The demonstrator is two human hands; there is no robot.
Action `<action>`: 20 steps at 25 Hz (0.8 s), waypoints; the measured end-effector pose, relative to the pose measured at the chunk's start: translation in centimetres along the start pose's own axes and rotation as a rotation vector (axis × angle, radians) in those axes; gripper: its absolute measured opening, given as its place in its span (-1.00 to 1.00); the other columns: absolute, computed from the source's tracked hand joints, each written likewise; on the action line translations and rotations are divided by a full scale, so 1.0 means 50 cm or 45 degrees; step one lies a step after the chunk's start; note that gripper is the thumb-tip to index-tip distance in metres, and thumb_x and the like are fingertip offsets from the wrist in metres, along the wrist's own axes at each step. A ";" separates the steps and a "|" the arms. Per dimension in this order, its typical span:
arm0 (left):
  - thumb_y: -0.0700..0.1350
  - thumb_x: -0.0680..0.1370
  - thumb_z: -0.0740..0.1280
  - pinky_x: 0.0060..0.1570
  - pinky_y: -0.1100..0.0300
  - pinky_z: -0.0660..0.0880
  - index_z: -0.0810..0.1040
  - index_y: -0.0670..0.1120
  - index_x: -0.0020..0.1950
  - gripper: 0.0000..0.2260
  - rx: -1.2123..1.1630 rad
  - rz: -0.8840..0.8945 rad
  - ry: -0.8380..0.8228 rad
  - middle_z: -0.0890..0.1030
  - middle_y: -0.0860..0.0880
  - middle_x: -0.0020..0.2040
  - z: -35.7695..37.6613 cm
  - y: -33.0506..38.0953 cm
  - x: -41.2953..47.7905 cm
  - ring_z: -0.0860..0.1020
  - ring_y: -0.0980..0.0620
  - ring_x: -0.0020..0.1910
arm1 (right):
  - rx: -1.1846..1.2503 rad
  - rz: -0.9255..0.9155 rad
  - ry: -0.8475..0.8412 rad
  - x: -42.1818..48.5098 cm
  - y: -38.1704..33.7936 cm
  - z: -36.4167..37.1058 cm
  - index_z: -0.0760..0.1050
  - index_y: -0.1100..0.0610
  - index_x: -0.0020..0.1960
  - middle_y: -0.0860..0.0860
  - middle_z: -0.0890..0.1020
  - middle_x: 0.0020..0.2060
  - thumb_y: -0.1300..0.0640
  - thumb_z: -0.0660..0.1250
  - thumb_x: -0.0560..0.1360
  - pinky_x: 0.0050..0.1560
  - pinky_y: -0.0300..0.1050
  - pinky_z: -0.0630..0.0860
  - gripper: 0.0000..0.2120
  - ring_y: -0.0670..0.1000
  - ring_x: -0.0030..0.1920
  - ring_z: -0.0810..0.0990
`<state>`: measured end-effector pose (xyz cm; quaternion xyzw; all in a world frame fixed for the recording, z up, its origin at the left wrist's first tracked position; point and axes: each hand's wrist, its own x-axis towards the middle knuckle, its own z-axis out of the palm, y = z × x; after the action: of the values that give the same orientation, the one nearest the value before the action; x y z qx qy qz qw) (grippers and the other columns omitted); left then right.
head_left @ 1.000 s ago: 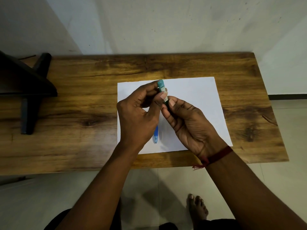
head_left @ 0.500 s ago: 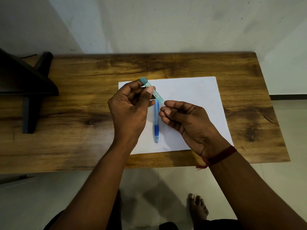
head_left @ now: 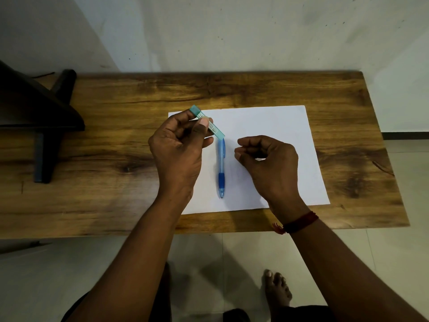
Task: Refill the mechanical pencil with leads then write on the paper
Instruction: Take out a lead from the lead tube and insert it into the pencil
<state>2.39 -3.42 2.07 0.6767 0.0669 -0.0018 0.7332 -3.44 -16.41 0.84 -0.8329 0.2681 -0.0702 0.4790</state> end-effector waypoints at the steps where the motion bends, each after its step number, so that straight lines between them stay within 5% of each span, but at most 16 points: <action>1: -0.19 0.50 0.42 -0.21 0.27 0.60 0.59 -0.06 0.08 -0.83 0.002 -0.004 0.004 0.69 -0.04 -0.01 0.000 0.000 0.000 0.69 0.02 -0.01 | -0.032 -0.018 0.006 -0.001 0.001 0.003 0.65 0.05 0.01 -0.22 0.58 -0.18 0.12 0.48 0.43 -0.15 -0.66 0.34 -0.84 -0.30 -0.26 0.53; 8: -0.19 0.50 0.42 -0.23 0.27 0.60 0.60 -0.01 0.03 -0.85 -0.027 -0.030 0.019 0.69 -0.02 -0.03 0.000 0.001 0.001 0.69 0.03 -0.04 | -0.211 -0.111 0.040 -0.007 -0.006 0.016 0.65 0.11 0.03 -0.04 0.69 -0.07 0.19 0.45 0.45 -0.17 -0.71 0.25 -0.85 -0.24 -0.24 0.49; 14: -0.20 0.50 0.42 -0.21 0.25 0.60 0.60 -0.02 0.03 -0.86 -0.031 -0.033 0.018 0.69 -0.03 -0.02 -0.001 0.004 0.003 0.69 0.03 -0.05 | -0.290 -0.153 0.026 -0.010 -0.014 0.020 0.65 0.11 0.04 0.02 0.71 -0.03 0.19 0.42 0.48 0.06 -0.26 0.47 -0.85 -0.16 -0.16 0.52; 20: -0.20 0.51 0.41 -0.21 0.22 0.62 0.60 -0.07 0.07 -0.84 -0.012 -0.034 0.024 0.69 -0.07 -0.01 -0.001 0.002 0.006 0.69 0.04 -0.05 | -0.306 -0.086 0.105 -0.015 -0.022 0.017 0.65 0.10 0.04 0.02 0.70 -0.02 0.17 0.41 0.49 0.08 -0.25 0.39 -0.87 0.00 0.00 0.60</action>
<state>2.67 -3.35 2.13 0.6721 0.0829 -0.0047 0.7358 -3.36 -14.94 1.40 -0.8893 0.2660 -0.0878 0.3615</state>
